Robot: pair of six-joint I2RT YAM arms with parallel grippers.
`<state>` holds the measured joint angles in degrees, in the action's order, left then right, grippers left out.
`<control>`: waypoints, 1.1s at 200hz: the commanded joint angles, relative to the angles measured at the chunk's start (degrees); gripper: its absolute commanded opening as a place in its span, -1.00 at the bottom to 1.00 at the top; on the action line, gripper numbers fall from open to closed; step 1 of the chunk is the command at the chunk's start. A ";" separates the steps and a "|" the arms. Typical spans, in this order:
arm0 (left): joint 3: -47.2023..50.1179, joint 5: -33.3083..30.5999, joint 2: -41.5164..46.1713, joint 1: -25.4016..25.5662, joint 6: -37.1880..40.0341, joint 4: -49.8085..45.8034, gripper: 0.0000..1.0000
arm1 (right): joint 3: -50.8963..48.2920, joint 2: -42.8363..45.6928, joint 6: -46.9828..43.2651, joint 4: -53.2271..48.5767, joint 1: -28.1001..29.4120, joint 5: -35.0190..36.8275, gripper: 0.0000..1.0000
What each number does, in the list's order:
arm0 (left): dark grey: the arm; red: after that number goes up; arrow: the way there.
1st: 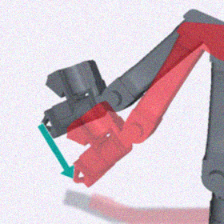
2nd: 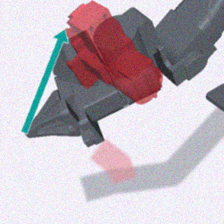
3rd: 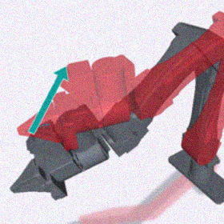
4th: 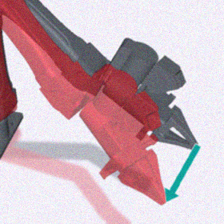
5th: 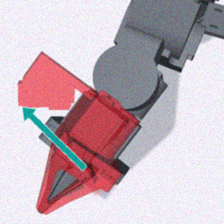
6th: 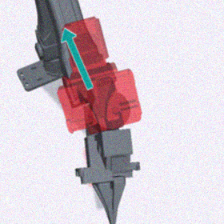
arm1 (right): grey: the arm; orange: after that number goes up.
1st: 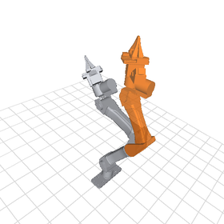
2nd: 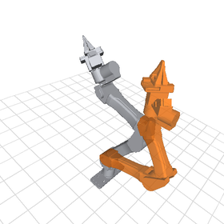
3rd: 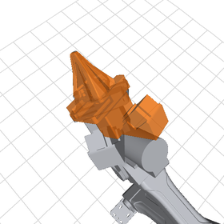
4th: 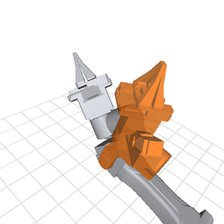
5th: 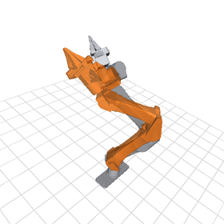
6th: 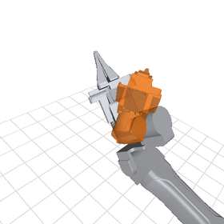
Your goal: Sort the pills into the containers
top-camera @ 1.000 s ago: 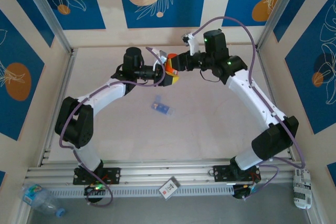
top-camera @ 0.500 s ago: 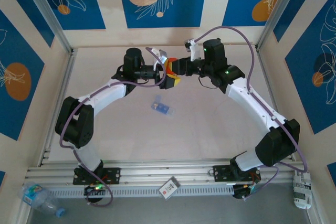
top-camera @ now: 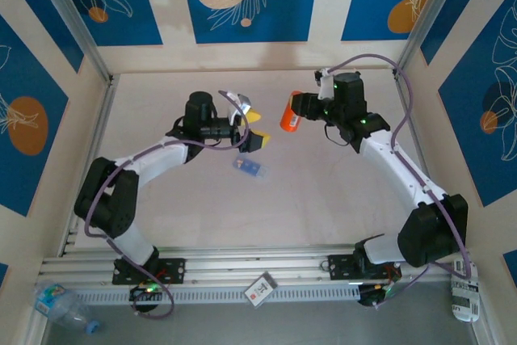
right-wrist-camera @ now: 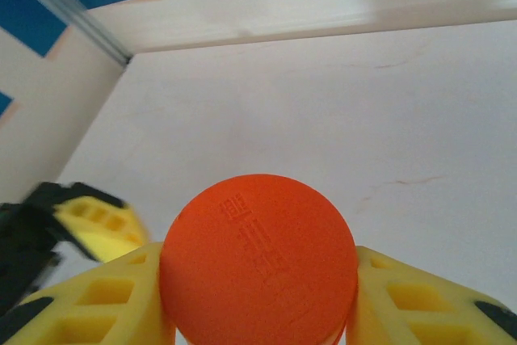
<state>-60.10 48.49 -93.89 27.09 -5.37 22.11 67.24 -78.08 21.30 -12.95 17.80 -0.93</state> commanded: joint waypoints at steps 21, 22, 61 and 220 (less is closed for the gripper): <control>3.17 -8.52 3.51 -2.28 2.28 1.43 1.00 | -5.52 1.02 -3.23 6.90 -0.38 9.77 -0.52; 3.20 -8.69 3.52 -2.34 2.33 1.44 1.00 | -5.62 0.97 -3.26 6.98 -0.39 9.96 -0.52; 3.67 -13.33 4.62 -3.27 2.46 0.96 1.00 | -8.94 -1.42 -4.44 11.03 -0.35 15.37 -0.54; 6.91 -26.49 8.88 -4.94 4.31 0.52 1.00 | -16.19 -12.14 -0.37 18.55 4.23 35.41 -0.52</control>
<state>-52.95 23.70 -86.61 22.83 -1.34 21.82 52.12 -89.60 18.59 2.59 21.28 30.98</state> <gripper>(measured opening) 0.998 0.469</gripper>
